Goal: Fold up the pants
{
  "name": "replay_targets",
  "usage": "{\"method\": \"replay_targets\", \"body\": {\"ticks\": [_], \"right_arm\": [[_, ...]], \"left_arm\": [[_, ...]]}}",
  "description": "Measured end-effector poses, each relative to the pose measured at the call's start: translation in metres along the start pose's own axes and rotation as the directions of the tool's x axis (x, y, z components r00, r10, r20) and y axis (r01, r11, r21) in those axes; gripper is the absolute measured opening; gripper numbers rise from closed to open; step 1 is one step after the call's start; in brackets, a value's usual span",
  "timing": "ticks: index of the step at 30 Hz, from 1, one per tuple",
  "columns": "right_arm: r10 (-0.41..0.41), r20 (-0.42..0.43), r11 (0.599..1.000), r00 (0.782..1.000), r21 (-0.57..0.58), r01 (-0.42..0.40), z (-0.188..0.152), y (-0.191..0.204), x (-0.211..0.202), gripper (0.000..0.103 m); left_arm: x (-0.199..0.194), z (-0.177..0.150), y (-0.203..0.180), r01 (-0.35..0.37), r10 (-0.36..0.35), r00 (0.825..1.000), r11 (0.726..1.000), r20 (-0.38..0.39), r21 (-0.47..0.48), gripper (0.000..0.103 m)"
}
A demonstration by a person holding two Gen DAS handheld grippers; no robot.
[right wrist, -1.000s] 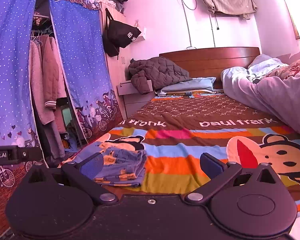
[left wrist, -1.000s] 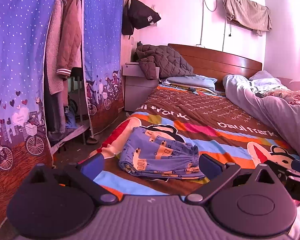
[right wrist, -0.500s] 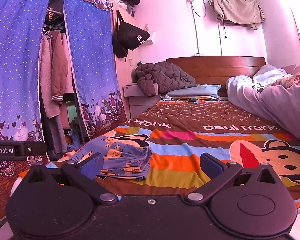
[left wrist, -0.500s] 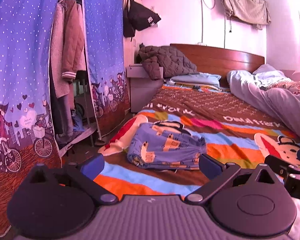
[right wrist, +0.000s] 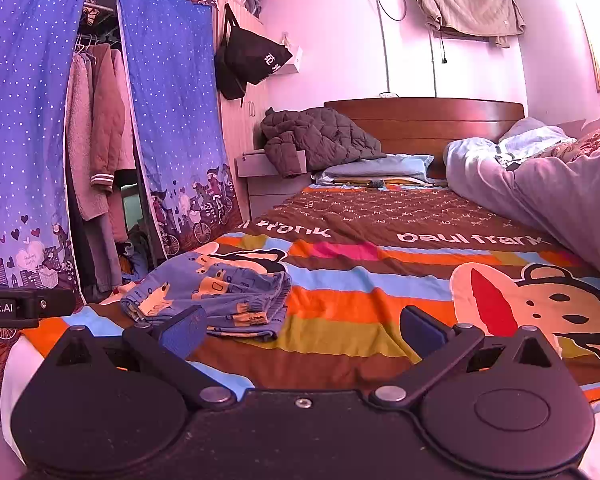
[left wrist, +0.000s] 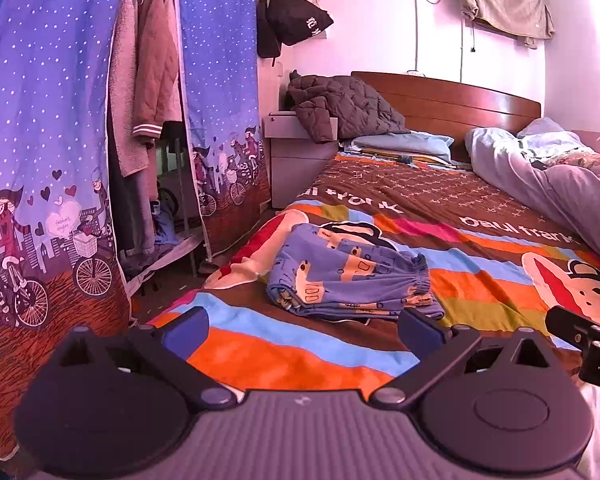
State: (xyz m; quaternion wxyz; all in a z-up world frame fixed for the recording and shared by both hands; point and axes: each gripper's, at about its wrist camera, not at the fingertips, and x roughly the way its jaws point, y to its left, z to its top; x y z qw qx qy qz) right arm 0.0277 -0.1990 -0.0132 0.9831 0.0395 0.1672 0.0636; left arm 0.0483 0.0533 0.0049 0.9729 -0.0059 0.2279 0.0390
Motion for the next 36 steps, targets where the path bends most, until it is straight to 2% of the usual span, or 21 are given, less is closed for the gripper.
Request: {"method": "replay_targets", "body": {"ticks": [36], "right_arm": [[0.069, -0.033, 0.997, 0.997, 0.033, -0.068, -0.0032, -0.0016, 0.0027, 0.102]], "left_arm": [[0.0011, -0.0022, 0.0096, -0.014, 0.013, 1.000, 1.000, -0.022, -0.015, 0.103]]}}
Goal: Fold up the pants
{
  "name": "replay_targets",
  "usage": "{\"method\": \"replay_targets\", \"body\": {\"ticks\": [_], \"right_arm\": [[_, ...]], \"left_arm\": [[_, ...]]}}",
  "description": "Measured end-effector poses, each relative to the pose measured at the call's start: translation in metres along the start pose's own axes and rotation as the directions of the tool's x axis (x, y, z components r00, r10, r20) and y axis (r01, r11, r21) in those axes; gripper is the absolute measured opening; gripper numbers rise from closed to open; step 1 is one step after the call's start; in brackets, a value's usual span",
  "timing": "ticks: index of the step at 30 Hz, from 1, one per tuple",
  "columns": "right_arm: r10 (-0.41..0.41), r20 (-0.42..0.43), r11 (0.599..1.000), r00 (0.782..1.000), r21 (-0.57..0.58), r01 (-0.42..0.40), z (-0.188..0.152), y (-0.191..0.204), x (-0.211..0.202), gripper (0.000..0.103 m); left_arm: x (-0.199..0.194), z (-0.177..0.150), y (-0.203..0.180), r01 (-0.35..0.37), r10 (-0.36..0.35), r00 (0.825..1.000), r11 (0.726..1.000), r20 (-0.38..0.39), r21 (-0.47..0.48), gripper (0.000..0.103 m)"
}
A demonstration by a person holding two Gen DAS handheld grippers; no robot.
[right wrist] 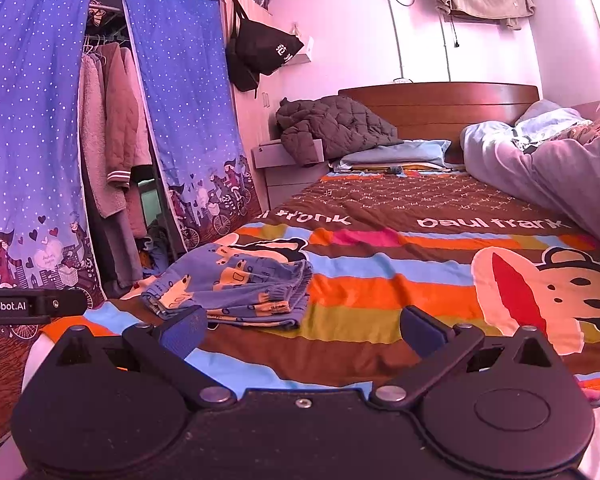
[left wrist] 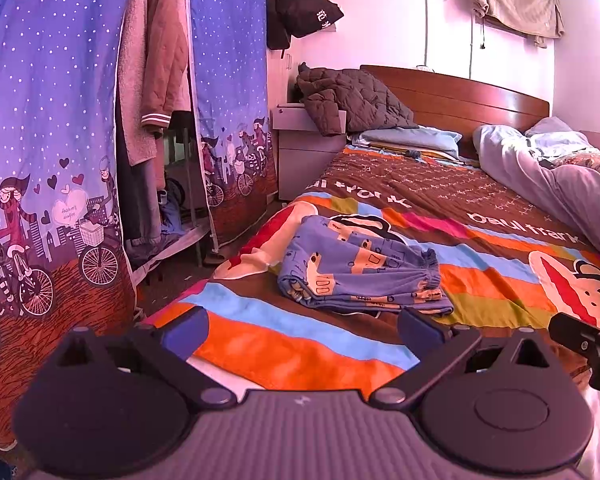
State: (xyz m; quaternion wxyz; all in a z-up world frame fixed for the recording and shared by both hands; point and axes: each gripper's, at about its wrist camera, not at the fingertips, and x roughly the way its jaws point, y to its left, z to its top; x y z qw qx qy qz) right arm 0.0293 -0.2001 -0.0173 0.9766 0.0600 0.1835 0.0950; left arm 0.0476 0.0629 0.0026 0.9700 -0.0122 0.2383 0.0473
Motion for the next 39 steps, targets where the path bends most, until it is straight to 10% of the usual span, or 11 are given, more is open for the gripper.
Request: {"method": "replay_targets", "body": {"ticks": [39], "right_arm": [[-0.013, 0.036, 0.999, 0.999, 0.043, 0.012, -0.001, -0.007, -0.008, 0.102]], "left_arm": [[-0.003, 0.005, -0.016, -0.051, 0.050, 0.998, 0.997, 0.024, 0.055, 0.103]]}}
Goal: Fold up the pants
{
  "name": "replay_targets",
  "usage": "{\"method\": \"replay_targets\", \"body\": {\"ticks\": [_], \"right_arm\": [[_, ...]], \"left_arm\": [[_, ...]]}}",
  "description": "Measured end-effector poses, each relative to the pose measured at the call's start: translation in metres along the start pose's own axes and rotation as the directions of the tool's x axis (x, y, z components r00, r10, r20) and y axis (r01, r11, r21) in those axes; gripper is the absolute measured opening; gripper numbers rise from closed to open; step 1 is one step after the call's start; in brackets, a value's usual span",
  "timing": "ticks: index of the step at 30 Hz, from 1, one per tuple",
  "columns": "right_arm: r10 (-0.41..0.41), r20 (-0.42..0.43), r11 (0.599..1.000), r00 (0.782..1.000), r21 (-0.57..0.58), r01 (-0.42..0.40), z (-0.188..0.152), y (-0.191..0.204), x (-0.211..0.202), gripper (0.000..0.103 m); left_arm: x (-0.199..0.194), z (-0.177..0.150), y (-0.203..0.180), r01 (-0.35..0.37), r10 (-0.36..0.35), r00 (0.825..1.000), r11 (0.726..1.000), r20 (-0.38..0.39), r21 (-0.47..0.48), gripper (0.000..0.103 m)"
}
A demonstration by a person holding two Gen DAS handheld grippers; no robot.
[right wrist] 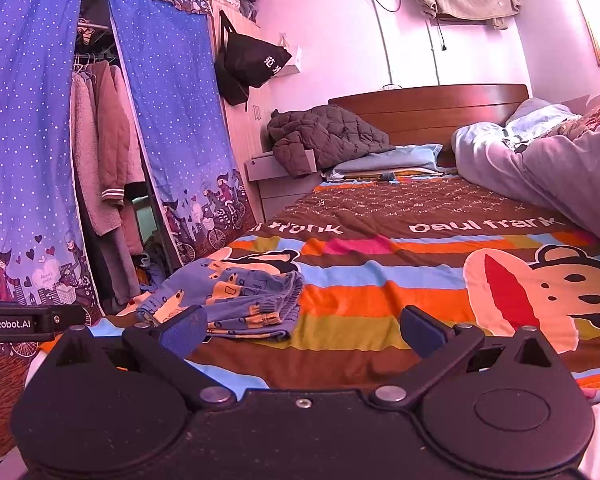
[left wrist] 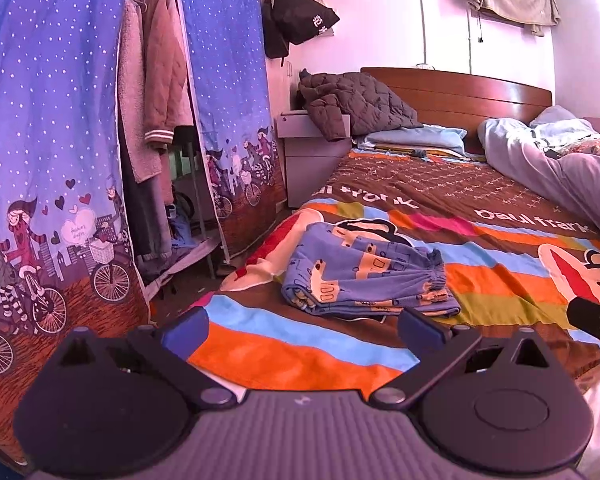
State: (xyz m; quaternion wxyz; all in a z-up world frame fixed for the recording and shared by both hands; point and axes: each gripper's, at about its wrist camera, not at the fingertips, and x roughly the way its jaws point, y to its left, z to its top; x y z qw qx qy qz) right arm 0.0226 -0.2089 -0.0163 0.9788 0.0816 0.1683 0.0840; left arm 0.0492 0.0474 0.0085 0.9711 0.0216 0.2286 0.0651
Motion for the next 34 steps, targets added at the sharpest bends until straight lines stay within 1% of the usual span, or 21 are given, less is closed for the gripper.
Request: {"method": "replay_targets", "body": {"ticks": [8, 15, 20, 26, 30, 34], "right_arm": [[0.000, -0.004, 1.000, 1.000, -0.002, 0.000, 0.001, -0.001, 0.000, 0.102], [0.001, 0.001, 1.000, 1.000, -0.010, -0.001, 0.002, -0.002, -0.001, 0.102], [-0.001, -0.002, 1.000, 1.000, -0.006, 0.001, 0.002, -0.003, -0.001, 0.102], [-0.005, -0.005, 1.000, 1.000, 0.000, 0.005, 0.003, -0.007, 0.000, 0.102], [-0.010, -0.010, 1.000, 1.000, 0.001, 0.010, 0.002, -0.008, 0.002, 0.102], [-0.014, -0.008, 1.000, 1.000, 0.007, 0.014, 0.004, -0.009, 0.002, 0.102]], "left_arm": [[-0.001, 0.001, -0.001, -0.004, 0.004, 1.000, 1.000, 0.014, 0.008, 0.103], [-0.002, -0.001, -0.006, 0.018, -0.018, 1.000, 0.999, 0.020, 0.029, 0.103], [-0.001, -0.002, -0.010, 0.018, -0.019, 1.000, 0.999, 0.021, 0.043, 0.103], [-0.002, -0.002, -0.010, 0.024, -0.025, 0.999, 0.999, 0.027, 0.035, 0.103], [-0.003, -0.002, -0.013, 0.011, -0.012, 0.999, 0.999, 0.041, 0.043, 0.103], [-0.003, -0.002, -0.012, 0.025, -0.025, 0.999, 1.000, 0.030, 0.014, 0.103]]}}
